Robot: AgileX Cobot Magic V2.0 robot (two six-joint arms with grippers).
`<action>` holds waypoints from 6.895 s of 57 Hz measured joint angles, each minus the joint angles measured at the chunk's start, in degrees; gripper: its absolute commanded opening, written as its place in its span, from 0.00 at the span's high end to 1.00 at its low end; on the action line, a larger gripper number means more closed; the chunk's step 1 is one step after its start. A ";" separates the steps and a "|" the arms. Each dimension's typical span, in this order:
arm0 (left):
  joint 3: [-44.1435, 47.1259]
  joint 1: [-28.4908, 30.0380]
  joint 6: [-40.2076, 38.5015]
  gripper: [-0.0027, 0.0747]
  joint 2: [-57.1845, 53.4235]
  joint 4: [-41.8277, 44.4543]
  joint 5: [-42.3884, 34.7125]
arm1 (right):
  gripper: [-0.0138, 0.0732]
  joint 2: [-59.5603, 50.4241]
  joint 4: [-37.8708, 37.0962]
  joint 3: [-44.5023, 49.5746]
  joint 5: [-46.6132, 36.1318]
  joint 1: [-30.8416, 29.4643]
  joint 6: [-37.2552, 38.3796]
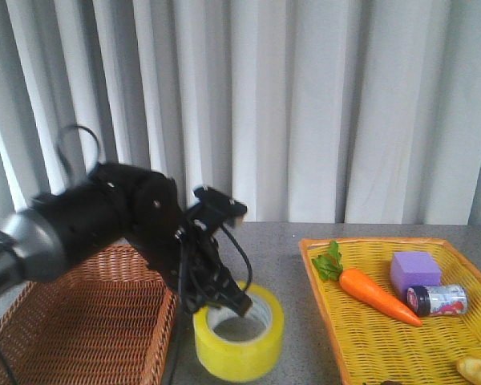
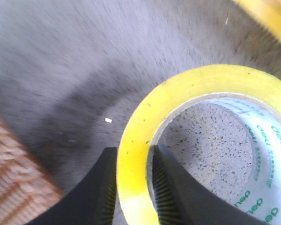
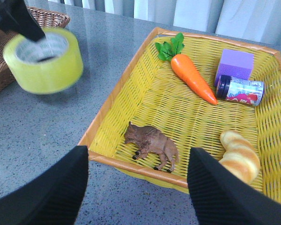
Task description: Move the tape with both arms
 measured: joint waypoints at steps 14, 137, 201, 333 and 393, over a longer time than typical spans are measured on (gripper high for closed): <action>0.00 4.41 -0.23 0.84 -5.86 5.21 1.50 | 0.33 0.00 0.00 0.00 0.00 0.00 0.00; 18.14 22.54 -1.89 0.32 -29.56 1.76 2.32 | 0.33 0.00 0.00 0.00 0.00 0.00 0.00; 79.00 22.54 -4.58 0.86 -87.48 0.89 -26.66 | 0.63 0.00 0.00 0.00 2.36 0.00 0.00; 109.91 22.54 -8.12 0.97 -111.38 0.89 -55.34 | 0.85 0.00 -0.05 0.00 2.42 0.00 0.00; 109.91 22.54 -8.13 0.97 -111.38 0.89 -55.34 | 0.85 -27.18 0.37 38.04 -34.49 -14.68 -0.01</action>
